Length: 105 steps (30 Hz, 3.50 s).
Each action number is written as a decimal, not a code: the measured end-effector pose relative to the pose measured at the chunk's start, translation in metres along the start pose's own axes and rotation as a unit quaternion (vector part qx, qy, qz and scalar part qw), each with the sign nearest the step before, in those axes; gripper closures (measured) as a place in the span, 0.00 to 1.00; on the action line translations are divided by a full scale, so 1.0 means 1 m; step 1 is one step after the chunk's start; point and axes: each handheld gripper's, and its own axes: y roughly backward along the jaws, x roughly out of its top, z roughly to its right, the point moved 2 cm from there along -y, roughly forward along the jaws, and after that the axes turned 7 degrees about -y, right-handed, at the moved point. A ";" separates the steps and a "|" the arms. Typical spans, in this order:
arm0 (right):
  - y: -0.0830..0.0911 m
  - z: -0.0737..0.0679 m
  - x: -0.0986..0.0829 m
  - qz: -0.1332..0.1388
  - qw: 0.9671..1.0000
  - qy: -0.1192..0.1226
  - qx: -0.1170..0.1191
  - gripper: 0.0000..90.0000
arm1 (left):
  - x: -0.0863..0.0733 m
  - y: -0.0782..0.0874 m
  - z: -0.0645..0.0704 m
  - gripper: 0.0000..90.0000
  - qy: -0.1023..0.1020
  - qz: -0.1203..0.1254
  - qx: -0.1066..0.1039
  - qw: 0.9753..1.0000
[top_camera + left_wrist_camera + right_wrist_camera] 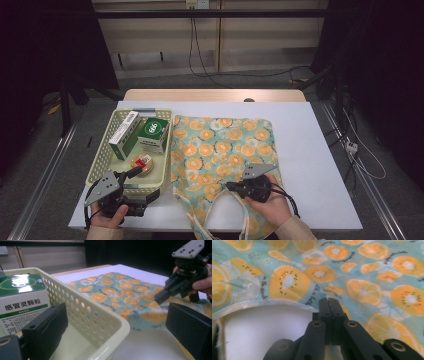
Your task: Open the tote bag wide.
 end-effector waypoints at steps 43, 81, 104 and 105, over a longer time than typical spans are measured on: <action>0.019 0.087 0.050 0.025 0.996 -0.078 -0.047 0.41 | 0.001 -0.007 0.007 0.05 -0.014 -0.013 -0.012 1.000; 0.051 0.241 0.011 0.039 0.934 -0.233 -0.268 1.00 | 0.007 -0.015 0.015 0.05 -0.024 -0.016 -0.032 0.999; 0.062 0.118 0.017 0.027 0.989 -0.088 -0.120 0.36 | 0.012 -0.020 0.022 0.04 -0.024 -0.009 -0.045 0.999; 0.052 0.101 0.017 0.021 0.993 -0.073 -0.090 0.35 | 0.012 -0.020 0.022 0.04 -0.027 -0.012 -0.044 0.999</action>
